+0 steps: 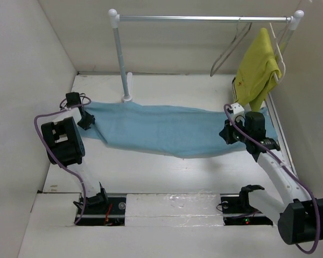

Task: Place the trousers on the hanger
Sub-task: Fold the trousers at the center of the board.

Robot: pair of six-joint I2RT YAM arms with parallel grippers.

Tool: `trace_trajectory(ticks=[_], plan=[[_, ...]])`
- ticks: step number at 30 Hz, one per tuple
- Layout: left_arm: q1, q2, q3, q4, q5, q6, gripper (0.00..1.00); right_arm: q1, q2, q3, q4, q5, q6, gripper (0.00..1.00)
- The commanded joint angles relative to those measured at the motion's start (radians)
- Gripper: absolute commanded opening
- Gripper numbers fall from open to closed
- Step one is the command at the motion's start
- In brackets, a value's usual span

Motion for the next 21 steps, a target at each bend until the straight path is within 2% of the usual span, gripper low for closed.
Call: trace_trajectory(ticks=[1, 9, 15, 21], plan=[[-0.03, 0.034, 0.056, 0.002, 0.016, 0.007, 0.25, 0.064, 0.004, 0.047, 0.013, 0.041, 0.008, 0.0], [-0.03, -0.015, 0.03, 0.042, 0.022, -0.011, 0.25, 0.204, 0.051, 0.07, 0.03, 0.109, 0.031, 0.0], [-0.03, 0.042, 0.087, 0.005, 0.022, 0.004, 0.27, 0.253, 0.073, 0.072, 0.05, 0.124, 0.046, 0.0], [-0.03, 0.016, 0.069, 0.044, 0.081, -0.001, 0.25, 0.299, 0.094, 0.087, 0.044, 0.146, 0.042, 0.0]])
